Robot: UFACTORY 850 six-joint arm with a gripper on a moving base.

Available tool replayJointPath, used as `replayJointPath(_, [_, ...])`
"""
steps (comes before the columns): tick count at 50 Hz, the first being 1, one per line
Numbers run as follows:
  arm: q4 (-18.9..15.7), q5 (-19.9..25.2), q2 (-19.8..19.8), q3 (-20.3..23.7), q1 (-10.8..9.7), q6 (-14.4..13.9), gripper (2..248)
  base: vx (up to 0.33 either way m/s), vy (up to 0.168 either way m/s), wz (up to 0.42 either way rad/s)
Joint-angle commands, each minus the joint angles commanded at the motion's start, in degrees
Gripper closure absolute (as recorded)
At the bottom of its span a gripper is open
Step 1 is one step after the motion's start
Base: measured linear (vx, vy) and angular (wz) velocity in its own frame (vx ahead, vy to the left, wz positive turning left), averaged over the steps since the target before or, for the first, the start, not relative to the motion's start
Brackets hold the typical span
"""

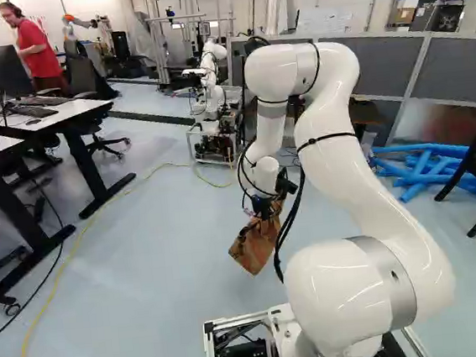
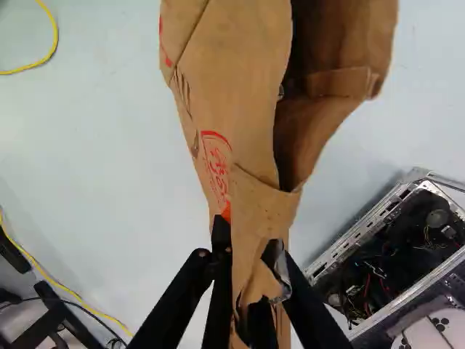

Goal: Pick up the bag on the ground and place it on the table

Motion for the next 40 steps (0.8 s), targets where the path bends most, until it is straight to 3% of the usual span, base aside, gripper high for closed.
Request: replayJointPath(40, [3.0,-1.2,10.6,8.1,1.5,0.0,229,0.000,0.000,0.000])
